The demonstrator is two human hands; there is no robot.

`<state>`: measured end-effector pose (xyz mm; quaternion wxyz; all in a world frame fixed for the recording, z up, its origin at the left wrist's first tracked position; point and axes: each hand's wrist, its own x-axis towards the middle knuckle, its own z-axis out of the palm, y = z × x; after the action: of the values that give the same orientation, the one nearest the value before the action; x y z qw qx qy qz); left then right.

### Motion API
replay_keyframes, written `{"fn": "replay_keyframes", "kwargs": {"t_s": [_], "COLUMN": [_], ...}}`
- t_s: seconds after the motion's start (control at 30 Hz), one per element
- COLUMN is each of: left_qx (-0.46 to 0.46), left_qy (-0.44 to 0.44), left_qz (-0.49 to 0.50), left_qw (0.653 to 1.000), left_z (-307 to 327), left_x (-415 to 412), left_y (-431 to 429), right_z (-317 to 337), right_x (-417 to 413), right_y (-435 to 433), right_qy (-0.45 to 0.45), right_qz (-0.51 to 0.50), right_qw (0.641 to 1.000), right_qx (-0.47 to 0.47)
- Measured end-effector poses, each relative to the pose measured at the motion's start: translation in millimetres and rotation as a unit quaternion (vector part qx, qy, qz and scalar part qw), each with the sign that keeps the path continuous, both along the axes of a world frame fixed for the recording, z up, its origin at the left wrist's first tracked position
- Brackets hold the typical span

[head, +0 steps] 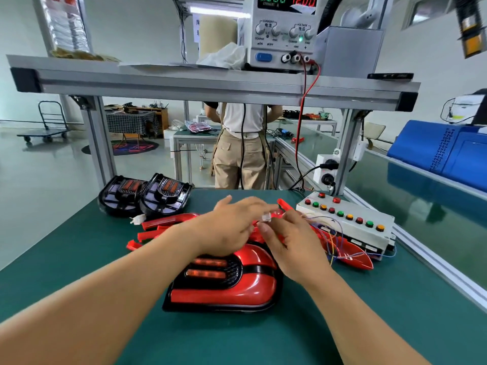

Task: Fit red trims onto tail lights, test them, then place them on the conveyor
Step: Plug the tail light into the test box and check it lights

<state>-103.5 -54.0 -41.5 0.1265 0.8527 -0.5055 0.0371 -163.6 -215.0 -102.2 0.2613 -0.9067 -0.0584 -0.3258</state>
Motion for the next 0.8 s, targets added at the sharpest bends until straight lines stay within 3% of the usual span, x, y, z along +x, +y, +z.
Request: {"fn": "replay_keyframes", "kwargs": {"t_s": [0.13, 0.4, 0.57, 0.8], "left_qx": [-0.076, -0.140, -0.243, -0.126], "left_qy": [0.041, 0.095, 0.113, 0.081], "left_qz": [-0.001, -0.017, 0.059, 0.051], "left_qw": [0.996, 0.985, 0.962, 0.987], "left_z": [13.9, 11.0, -2.4, -2.3], "left_x": [9.8, 22.4, 24.6, 21.6], "left_y": [-5.6, 4.3, 17.0, 31.0], "right_z": [1.2, 4.1, 2.6, 3.2], "right_x": [-0.5, 0.5, 3.1, 0.3], "right_y": [-2.4, -13.5, -17.0, -2.2], "right_qy": [0.025, 0.014, 0.029, -0.013], "right_qz": [0.003, 0.006, 0.018, 0.011], "right_qw": [1.000, 0.996, 0.993, 0.990], "right_qx": [0.015, 0.085, 0.116, 0.143]}}
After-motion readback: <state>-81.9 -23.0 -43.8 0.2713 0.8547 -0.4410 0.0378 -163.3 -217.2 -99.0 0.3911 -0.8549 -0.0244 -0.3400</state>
